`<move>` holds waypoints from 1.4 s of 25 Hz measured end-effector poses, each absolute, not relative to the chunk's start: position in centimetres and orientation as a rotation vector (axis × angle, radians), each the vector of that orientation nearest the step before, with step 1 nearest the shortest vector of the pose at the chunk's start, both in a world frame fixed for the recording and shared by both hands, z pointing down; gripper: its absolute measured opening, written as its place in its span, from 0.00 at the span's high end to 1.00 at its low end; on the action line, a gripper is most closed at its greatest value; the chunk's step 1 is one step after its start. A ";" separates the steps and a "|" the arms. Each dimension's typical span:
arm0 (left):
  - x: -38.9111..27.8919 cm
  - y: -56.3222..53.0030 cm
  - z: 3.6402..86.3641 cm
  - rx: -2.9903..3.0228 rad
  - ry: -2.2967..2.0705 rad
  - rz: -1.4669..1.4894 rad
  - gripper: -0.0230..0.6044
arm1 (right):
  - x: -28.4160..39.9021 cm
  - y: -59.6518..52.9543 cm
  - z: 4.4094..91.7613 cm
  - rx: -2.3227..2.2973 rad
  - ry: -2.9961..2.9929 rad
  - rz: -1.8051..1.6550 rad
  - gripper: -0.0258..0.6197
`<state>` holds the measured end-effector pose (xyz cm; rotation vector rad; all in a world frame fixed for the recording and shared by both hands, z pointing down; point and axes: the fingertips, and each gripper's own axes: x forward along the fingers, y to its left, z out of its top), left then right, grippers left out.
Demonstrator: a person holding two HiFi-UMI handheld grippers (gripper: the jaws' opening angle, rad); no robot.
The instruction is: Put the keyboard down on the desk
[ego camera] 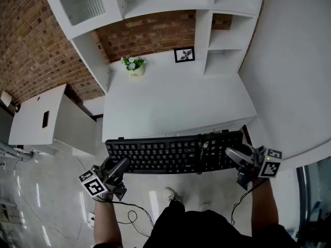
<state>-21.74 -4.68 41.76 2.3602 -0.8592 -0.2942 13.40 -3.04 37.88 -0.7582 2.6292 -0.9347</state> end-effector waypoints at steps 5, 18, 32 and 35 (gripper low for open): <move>-25.9 -7.2 42.4 2.352 -0.847 -0.301 0.54 | 9.2 -5.4 38.2 -0.774 2.634 -0.934 0.74; -32.8 -9.5 41.1 2.364 -0.890 -0.308 0.54 | 2.4 -8.6 37.4 -0.717 2.655 -0.913 0.74; -34.7 -12.3 40.0 2.398 -0.929 -0.317 0.54 | 0.6 -12.1 37.0 -0.685 2.672 -0.879 0.74; -34.0 -13.6 40.8 2.395 -0.937 -0.308 0.54 | 1.2 -13.6 38.1 -0.679 2.668 -0.890 0.74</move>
